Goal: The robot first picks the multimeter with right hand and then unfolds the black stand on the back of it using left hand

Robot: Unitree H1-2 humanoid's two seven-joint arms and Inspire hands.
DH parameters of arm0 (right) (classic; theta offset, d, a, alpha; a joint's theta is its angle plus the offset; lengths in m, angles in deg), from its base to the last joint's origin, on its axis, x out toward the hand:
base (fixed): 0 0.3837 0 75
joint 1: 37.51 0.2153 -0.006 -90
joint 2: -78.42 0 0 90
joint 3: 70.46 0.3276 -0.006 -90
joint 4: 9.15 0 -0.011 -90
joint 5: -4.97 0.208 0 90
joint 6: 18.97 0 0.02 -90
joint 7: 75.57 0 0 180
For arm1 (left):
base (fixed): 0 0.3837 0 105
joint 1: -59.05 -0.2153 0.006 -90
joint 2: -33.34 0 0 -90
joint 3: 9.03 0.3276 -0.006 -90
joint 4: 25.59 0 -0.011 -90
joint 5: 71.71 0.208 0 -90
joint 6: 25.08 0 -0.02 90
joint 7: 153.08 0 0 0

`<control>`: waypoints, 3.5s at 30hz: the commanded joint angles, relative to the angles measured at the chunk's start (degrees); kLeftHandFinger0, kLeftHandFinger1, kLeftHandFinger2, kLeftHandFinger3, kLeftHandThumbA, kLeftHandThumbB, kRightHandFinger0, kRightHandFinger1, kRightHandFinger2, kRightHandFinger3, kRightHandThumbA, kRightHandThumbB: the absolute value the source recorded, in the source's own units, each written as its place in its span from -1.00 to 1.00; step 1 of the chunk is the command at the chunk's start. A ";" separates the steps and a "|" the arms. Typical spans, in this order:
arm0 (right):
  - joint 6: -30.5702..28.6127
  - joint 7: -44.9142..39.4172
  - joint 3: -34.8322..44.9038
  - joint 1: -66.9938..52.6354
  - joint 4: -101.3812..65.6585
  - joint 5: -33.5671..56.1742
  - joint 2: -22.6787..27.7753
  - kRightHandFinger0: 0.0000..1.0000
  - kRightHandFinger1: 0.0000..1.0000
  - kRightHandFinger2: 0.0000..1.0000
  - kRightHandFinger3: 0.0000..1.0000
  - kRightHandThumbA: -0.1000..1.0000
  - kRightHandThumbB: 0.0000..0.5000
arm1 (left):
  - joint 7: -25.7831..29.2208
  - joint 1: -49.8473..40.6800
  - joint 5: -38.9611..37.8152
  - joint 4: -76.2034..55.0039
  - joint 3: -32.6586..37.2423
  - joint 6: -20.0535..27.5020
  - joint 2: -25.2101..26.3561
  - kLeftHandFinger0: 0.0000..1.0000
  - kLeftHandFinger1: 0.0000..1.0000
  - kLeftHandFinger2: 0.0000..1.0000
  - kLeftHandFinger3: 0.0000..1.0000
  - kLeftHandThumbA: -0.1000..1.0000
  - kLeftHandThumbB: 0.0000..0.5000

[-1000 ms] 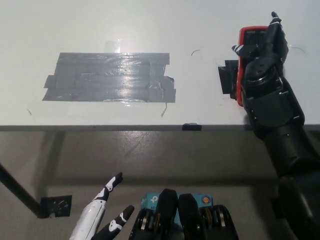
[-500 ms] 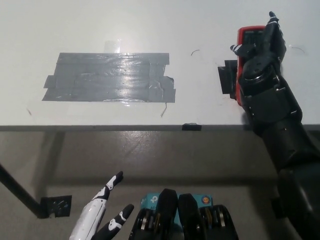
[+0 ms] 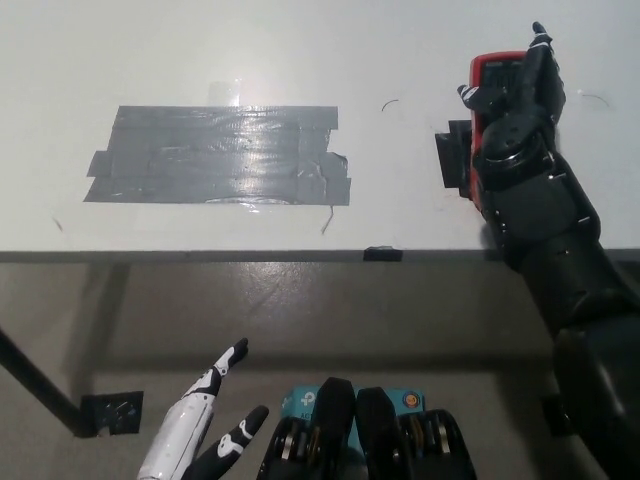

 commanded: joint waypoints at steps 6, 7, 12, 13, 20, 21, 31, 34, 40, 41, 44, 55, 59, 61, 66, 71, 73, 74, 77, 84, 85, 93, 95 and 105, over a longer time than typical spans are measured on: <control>-1.45 0.69 0.89 1.67 5.22 2.62 -0.82 1.00 1.00 1.00 1.00 0.23 0.72 | 2.01 0.78 0.70 -0.14 -0.66 3.07 0.93 1.00 1.00 1.00 1.00 0.96 -0.58; -0.86 0.45 -0.52 1.57 6.54 1.36 -0.67 0.69 0.91 1.00 1.00 0.03 0.48 | 2.01 0.69 0.62 -0.29 -0.77 3.08 1.04 1.00 1.00 1.00 1.00 0.96 -0.58; -6.63 6.06 -3.68 -0.89 8.87 -0.33 -1.09 -1.00 -1.00 -0.76 -0.40 -0.94 0.18 | 1.91 1.31 -0.11 0.09 -0.84 3.31 0.91 1.00 1.00 1.00 1.00 0.94 -0.59; -7.45 6.54 -3.78 -1.07 9.01 -0.12 -1.39 -1.00 -1.00 -0.76 -0.49 -0.96 0.15 | 2.11 1.22 0.09 0.15 -0.95 3.52 1.03 1.00 1.00 1.00 1.00 0.94 -0.59; -10.83 7.71 -3.67 -1.36 9.49 1.27 -1.89 -0.98 -0.76 -0.20 -0.17 -1.00 0.07 | 1.56 1.13 -0.75 -0.08 -1.46 2.95 1.16 1.00 1.00 1.00 1.00 0.91 -0.64; -11.32 7.72 -3.42 -1.53 9.38 1.55 -1.85 -0.97 -0.73 -0.15 -0.12 -1.00 0.07 | 1.62 1.11 -0.72 0.01 -1.47 3.10 1.15 1.00 1.00 1.00 1.00 0.91 -0.64; -19.14 10.20 -2.60 -3.32 8.97 2.33 -2.28 -0.99 -0.49 0.22 0.39 -1.00 0.04 | 1.61 0.24 -0.83 0.12 -1.64 3.40 1.11 1.00 1.00 1.00 1.00 0.90 -0.61; -22.27 9.04 0.50 -3.16 6.61 5.41 -3.04 -1.00 -0.44 0.35 0.46 -1.00 -0.06 | 1.63 -0.24 -0.55 -0.32 -1.78 3.31 1.19 1.00 1.00 1.00 1.00 0.89 -0.64; -24.18 4.49 4.85 -4.68 -2.24 9.59 -4.20 -1.00 -0.46 0.41 0.42 -1.00 -0.19 | 1.89 -1.30 -0.49 -0.01 -1.97 3.99 1.14 1.00 1.00 1.00 1.00 0.85 -0.68; -23.62 3.29 6.21 -4.91 -5.40 11.36 -4.60 -1.00 -0.47 0.41 0.37 -1.00 -0.20 | 1.71 -1.20 -0.97 0.17 -2.03 4.17 1.19 1.00 1.00 1.00 1.00 0.84 -0.71; -23.64 0.53 8.34 -4.90 -10.35 14.24 -5.05 -1.00 -0.46 0.43 0.42 -1.00 -0.25 | 1.72 -0.59 -1.50 0.49 -2.29 4.39 1.00 1.00 1.00 1.00 1.00 0.84 -0.76; -14.96 -9.65 16.11 -10.01 -34.61 31.45 -9.70 -1.00 -0.19 0.56 0.46 -1.00 -0.51 | 1.41 -3.02 -6.15 -3.23 -2.19 6.19 -0.35 1.00 1.00 1.00 1.00 0.71 -0.75; -10.44 -12.22 18.73 -11.04 -39.86 38.24 -11.04 -1.00 -0.16 0.59 0.59 -1.00 -0.50 | 1.59 -2.91 -6.95 -5.33 -1.92 7.13 -0.81 1.00 1.00 1.00 1.00 0.80 -0.59; -6.16 -12.79 19.81 -13.94 -45.54 42.46 -12.53 -1.00 -0.28 0.54 0.69 -1.00 -0.54 | 0.96 -4.52 -8.05 -9.72 -1.20 6.41 -1.32 1.00 1.00 1.00 1.00 0.74 -0.63; 1.49 -14.57 23.08 -17.70 -53.44 55.36 -16.09 -1.00 -0.48 0.49 1.00 -1.00 -0.73 | 1.48 -3.86 -9.55 -17.10 -1.37 5.69 -2.81 1.00 1.00 1.00 1.00 0.76 -0.61; 8.25 -13.60 25.75 -20.69 -56.64 66.40 -19.90 -1.00 -0.56 0.39 1.00 -1.00 -0.51 | 0.26 -0.03 -11.24 -25.92 -1.29 0.54 -4.66 1.00 1.00 1.00 1.00 0.89 -0.33; 9.24 -14.58 26.24 -21.24 -56.95 69.39 -20.88 -1.00 -0.54 0.43 1.00 -1.00 -0.49 | -0.13 3.30 -12.23 -28.03 -1.00 -0.79 -5.64 1.00 1.00 1.00 1.00 0.93 -0.25; 9.50 -15.04 26.11 -21.71 -57.30 70.16 -21.31 -1.00 -0.51 0.46 1.00 -1.00 -0.47 | -0.53 4.93 -11.71 -29.03 -0.83 -2.20 -6.35 1.00 1.00 1.00 1.00 0.97 -0.10; 10.74 -14.20 24.72 -24.41 -60.24 72.23 -22.86 -1.00 -0.43 0.47 1.00 -1.00 -0.41 | -0.62 7.40 -9.49 -29.18 -0.71 -2.39 -7.55 1.00 1.00 1.00 1.00 1.00 0.14; 10.90 -12.64 19.30 -29.89 -66.30 76.92 -23.87 -1.00 -0.43 0.46 1.00 -1.00 -0.39 | -1.63 12.11 -8.90 -28.02 -0.53 -3.47 -8.08 1.00 1.00 1.00 1.00 0.95 0.10; 10.90 -11.94 18.41 -30.76 -67.56 77.86 -23.77 -1.00 -0.41 0.47 1.00 -1.00 -0.37 | -2.06 12.60 -8.17 -27.80 -0.27 -4.17 -8.17 1.00 1.00 1.00 1.00 0.92 0.07; 10.90 -9.68 15.00 -33.08 -73.28 83.34 -22.49 -1.00 -0.26 0.54 1.00 -1.00 -0.42 | -2.56 15.21 -8.31 -26.17 0.83 -5.84 -8.76 1.00 1.00 1.00 1.00 0.81 0.01; 10.90 -10.96 12.86 -34.33 -75.20 84.03 -21.65 -1.00 -0.18 0.55 1.00 -1.00 -0.46 | -2.50 15.66 -8.50 -25.74 0.69 -5.78 -8.60 1.00 1.00 1.00 1.00 0.87 0.04; 10.90 -10.61 6.52 -38.30 -84.47 89.92 -18.38 -1.00 -0.23 0.74 0.79 -1.00 -0.35 | -2.44 17.13 -8.50 -26.71 0.17 -5.97 -8.36 1.00 1.00 1.00 1.00 1.00 0.18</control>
